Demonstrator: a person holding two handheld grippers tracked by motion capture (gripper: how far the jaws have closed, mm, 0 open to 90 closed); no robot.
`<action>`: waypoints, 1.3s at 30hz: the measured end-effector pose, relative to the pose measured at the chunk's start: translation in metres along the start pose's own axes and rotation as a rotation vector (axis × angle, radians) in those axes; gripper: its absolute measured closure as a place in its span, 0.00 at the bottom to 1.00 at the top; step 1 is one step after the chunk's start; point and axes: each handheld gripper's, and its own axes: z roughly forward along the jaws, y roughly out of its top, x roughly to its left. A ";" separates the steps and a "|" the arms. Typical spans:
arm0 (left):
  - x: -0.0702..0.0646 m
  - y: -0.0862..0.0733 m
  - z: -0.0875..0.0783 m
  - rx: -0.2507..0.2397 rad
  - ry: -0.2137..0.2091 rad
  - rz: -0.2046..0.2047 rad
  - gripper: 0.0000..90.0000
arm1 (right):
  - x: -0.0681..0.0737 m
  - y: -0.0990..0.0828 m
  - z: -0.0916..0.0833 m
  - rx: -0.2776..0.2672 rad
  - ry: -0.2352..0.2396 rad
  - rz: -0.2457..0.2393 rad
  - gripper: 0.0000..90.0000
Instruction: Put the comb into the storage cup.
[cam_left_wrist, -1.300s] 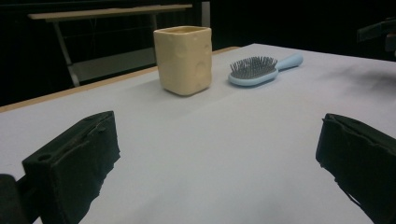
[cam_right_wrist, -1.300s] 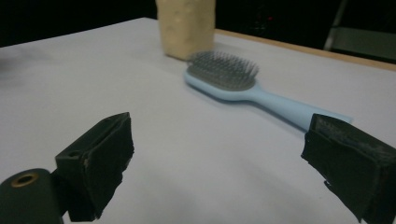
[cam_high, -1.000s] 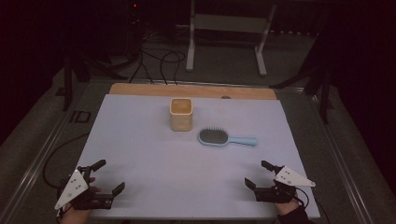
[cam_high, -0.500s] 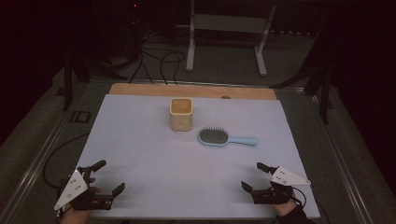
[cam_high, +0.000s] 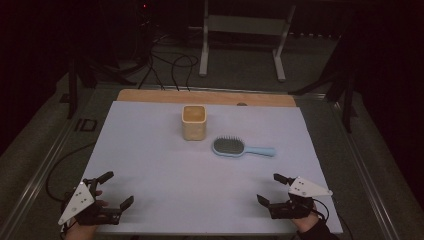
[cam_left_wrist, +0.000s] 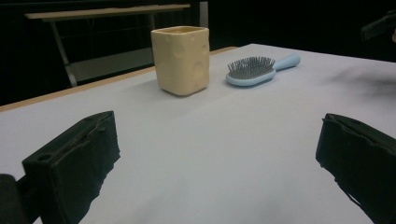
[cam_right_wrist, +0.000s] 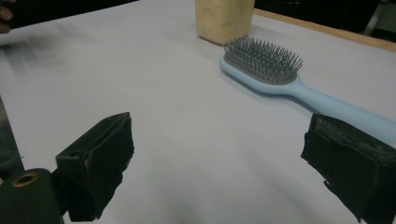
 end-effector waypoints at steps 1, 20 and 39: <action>0.000 0.000 0.000 0.000 -0.001 0.001 0.00 | 0.001 0.003 -0.001 0.001 -0.002 -0.008 0.09; 0.000 0.001 -0.001 0.000 -0.002 0.000 0.00 | -0.017 0.058 -0.010 -0.043 -0.012 -0.064 0.09; 0.000 0.001 -0.001 0.000 -0.002 -0.002 0.00 | -0.050 0.080 0.014 -0.011 -0.023 -0.060 0.09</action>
